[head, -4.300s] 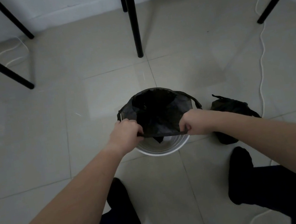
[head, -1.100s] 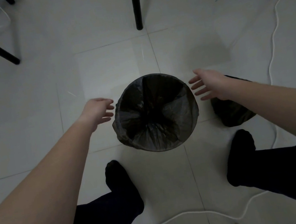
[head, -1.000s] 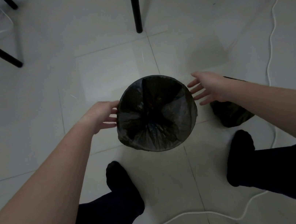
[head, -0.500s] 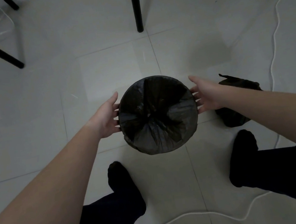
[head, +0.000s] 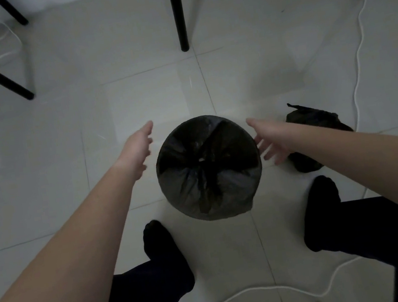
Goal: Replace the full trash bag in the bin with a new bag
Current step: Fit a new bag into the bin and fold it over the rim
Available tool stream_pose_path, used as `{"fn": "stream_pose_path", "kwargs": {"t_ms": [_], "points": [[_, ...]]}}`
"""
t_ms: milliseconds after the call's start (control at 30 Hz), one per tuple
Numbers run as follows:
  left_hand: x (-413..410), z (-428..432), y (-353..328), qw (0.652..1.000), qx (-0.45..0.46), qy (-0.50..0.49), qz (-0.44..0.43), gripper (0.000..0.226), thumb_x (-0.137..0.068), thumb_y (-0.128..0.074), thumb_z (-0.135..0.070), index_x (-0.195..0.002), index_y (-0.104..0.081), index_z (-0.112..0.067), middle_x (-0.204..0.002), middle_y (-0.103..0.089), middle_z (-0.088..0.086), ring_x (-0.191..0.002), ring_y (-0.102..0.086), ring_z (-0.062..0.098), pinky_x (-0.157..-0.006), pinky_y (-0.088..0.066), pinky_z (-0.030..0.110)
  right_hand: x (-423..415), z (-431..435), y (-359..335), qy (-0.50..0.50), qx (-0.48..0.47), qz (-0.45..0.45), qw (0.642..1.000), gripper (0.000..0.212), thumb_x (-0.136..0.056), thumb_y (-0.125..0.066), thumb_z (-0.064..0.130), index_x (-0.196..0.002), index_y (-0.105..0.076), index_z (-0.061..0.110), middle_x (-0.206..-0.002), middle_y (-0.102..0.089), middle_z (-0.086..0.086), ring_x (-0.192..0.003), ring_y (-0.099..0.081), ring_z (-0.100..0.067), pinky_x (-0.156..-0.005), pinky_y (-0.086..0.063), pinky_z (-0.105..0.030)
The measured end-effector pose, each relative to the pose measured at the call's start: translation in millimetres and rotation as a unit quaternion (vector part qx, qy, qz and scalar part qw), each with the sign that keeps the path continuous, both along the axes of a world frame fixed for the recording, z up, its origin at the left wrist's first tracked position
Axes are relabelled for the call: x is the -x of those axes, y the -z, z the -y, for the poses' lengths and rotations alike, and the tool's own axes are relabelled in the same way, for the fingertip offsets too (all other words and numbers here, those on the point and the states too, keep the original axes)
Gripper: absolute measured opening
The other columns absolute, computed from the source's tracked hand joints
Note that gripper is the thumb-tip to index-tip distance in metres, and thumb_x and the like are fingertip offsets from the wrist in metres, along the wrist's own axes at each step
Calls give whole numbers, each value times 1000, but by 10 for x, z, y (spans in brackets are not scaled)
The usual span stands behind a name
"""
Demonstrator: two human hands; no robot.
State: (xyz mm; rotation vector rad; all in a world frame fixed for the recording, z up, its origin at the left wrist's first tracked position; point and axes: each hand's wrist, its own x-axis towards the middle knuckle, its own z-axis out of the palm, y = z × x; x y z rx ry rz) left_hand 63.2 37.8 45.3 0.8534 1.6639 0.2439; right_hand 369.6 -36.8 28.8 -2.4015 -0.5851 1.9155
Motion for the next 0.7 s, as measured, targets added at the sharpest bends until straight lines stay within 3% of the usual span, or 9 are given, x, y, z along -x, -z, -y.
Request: {"fn": "stream_pose_path", "kwargs": {"t_ms": [100,200,300,400,467,567,633,700], "points": [[30,19,-48,982,34,115,-146,67,-105,-43,-61,-153,-48,-14,-156,-50,14,-137,-50,38,-103,-43,53,-8,-20,-1,39,-69,-15,997,69,-99,-29,65,-132,-57,11,-133,-60,-13,-116,-59,-38,-95,-51,-59],[2,172,-70,968,174,158,-85,63,-98,-41,-73,-126,-61,-20,-130,-63,14,-117,-60,44,-96,-48,67,37,-17,1,69,-76,-69,992,63,-100,-32,63,-123,-59,12,-126,-62,-15,-108,-64,-40,-91,-53,-64],[-11,229,37,983,135,127,-6,56,-99,-42,-73,-119,-67,-27,-123,-66,4,-113,-64,45,-102,-50,67,82,44,71,70,-56,-90,992,66,-97,-32,69,-124,-56,14,-125,-60,-14,-107,-64,-40,-91,-52,-63],[66,140,90,995,77,14,63,59,-101,-46,-68,-136,-61,-24,-146,-59,5,-127,-59,36,-112,-44,60,97,99,131,74,-19,-102,992,73,-93,-34,74,-132,-53,15,-129,-59,-13,-116,-61,-42,-99,-46,-66],[163,40,83,998,61,17,6,68,-101,-46,-67,-150,-52,-22,-157,-50,5,-138,-51,36,-110,-41,59,108,91,122,57,-17,-66,996,75,-93,-31,75,-135,-50,16,-133,-54,-10,-124,-54,-42,-102,-43,-66],[271,28,21,972,138,145,-123,75,-99,-43,-72,-148,-53,-16,-141,-61,12,-126,-58,43,-92,-46,64,113,10,107,44,-90,-5,995,67,-97,-30,67,-137,-53,19,-137,-55,-3,-117,-55,-33,-100,-45,-61],[261,113,16,963,199,165,-81,75,-93,-46,-79,-128,-62,-14,-122,-68,13,-110,-67,42,-88,-51,65,138,-12,92,60,-98,-41,992,60,-98,-30,65,-125,-59,20,-131,-61,-7,-114,-60,-33,-96,-50,-61],[220,199,47,970,194,146,-7,66,-90,-52,-80,-116,-67,-20,-123,-66,14,-105,-69,43,-85,-59,61,152,43,72,49,-70,-66,994,60,-96,-33,68,-119,-61,20,-123,-64,-9,-111,-63,-38,-90,-54,-62]]}}
